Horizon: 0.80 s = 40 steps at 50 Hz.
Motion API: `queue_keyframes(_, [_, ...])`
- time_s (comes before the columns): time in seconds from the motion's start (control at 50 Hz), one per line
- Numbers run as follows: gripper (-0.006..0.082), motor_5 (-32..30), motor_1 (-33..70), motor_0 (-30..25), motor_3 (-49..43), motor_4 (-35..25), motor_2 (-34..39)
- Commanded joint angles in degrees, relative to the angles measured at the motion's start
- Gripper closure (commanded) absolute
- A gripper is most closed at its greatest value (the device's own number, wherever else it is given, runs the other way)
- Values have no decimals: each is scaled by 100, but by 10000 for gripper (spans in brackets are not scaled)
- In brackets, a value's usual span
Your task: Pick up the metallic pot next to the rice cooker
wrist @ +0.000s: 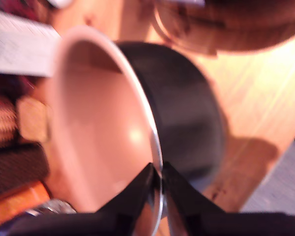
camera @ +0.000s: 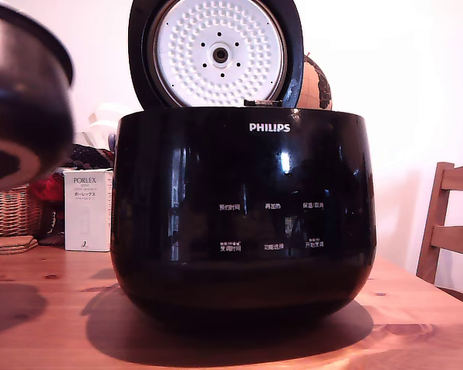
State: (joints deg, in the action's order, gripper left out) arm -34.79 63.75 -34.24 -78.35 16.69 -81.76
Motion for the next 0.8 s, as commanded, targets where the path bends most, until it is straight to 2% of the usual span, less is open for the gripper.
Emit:
queue_keyframes(0.0, [791, 28, -98, -70, 68, 52, -286])
queue_keyframes(0.22, [791, 144, 94, -114, 39, 94, -164])
queue_keyframes(0.42, [791, 199, 586, -109, 42, -92, 188])
queue_keyframes(0.78, [791, 245, 964, 52, 44, -507, 197])
